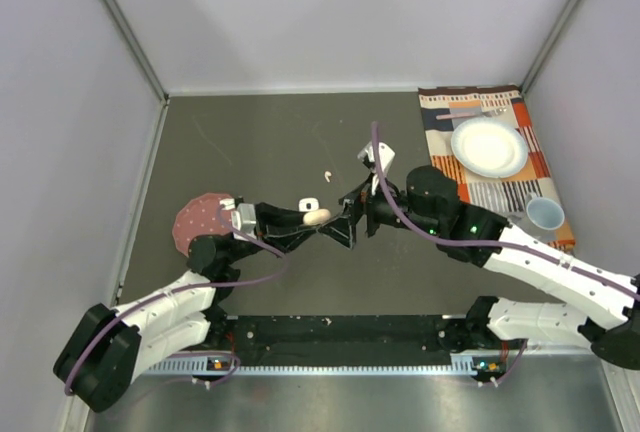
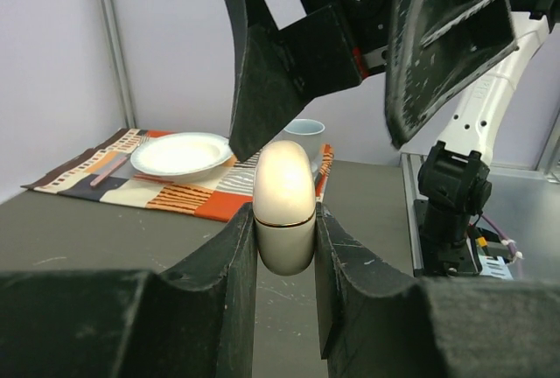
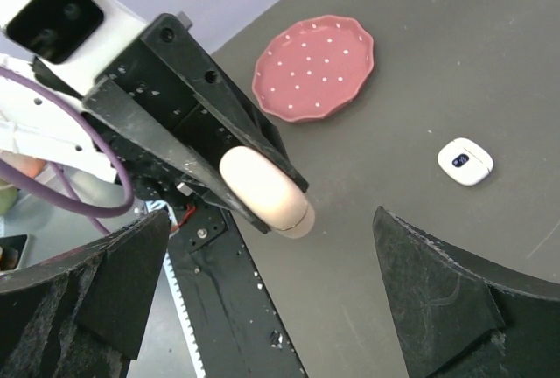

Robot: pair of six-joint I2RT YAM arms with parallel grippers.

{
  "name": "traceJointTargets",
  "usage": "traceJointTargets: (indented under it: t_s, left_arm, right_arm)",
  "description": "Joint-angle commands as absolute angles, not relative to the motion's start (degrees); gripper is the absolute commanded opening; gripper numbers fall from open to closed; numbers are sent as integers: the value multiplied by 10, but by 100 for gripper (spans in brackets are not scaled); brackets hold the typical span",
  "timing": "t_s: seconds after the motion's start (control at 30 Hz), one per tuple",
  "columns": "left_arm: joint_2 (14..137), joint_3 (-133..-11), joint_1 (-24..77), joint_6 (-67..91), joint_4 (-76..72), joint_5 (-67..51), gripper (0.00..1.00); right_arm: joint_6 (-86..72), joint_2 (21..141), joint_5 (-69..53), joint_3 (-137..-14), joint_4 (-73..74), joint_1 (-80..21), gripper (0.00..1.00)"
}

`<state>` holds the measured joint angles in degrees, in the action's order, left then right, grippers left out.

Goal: Insert the wireless bluetooth earbuds into the charging case
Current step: Open the charging case.

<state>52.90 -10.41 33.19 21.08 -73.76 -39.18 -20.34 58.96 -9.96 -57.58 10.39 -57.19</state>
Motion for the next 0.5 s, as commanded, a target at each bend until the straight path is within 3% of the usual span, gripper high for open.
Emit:
traceJointTargets:
  t_s: [0.0,0.47]
  left_arm:
    - [526,-128,330,228,-882,-410,0]
    - [526,-122,330,235,-902,-417,0]
  right_arm:
    - [-192,599,-69,-604,110,-570,98]
    - [-185,624,-2,-600,113,-578,97]
